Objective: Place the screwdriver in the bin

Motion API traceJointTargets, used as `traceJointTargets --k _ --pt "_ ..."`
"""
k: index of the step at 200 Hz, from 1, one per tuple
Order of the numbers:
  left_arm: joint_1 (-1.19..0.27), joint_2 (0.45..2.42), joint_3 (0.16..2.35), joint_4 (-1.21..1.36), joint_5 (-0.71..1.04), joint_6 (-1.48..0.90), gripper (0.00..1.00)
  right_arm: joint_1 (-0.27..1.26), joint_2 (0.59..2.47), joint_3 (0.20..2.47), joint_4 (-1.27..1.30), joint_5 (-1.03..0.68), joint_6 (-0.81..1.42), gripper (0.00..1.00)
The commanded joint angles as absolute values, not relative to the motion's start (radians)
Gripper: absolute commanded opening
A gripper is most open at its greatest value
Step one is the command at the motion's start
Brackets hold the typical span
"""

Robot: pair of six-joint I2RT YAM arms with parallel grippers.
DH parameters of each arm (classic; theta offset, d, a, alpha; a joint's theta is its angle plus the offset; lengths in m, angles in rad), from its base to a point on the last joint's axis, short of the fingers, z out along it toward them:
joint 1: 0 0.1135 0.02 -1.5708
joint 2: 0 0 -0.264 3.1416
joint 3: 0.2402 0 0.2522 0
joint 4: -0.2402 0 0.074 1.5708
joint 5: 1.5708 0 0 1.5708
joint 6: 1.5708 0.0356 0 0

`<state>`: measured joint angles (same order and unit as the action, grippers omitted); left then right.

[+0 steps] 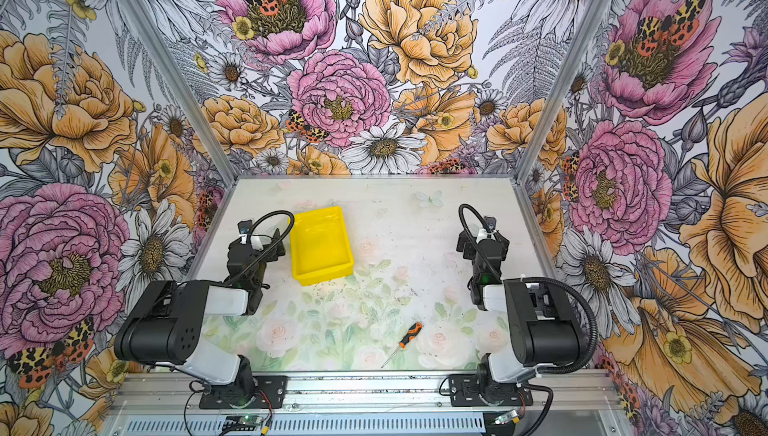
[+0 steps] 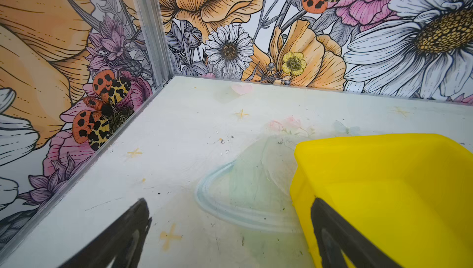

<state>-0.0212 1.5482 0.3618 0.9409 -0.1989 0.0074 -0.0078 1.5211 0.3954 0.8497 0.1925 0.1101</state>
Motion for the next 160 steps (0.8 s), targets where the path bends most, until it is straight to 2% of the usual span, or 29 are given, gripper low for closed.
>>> traceJointTargets --k 1,160 --pt "-0.012 1.55 0.377 0.94 -0.157 0.012 0.99 -0.009 1.537 0.394 0.863 0.183 0.1 0.99" --pt "-0.011 1.551 0.377 0.939 -0.156 0.011 0.99 -0.009 1.532 0.388 0.87 0.184 0.101 1.0"
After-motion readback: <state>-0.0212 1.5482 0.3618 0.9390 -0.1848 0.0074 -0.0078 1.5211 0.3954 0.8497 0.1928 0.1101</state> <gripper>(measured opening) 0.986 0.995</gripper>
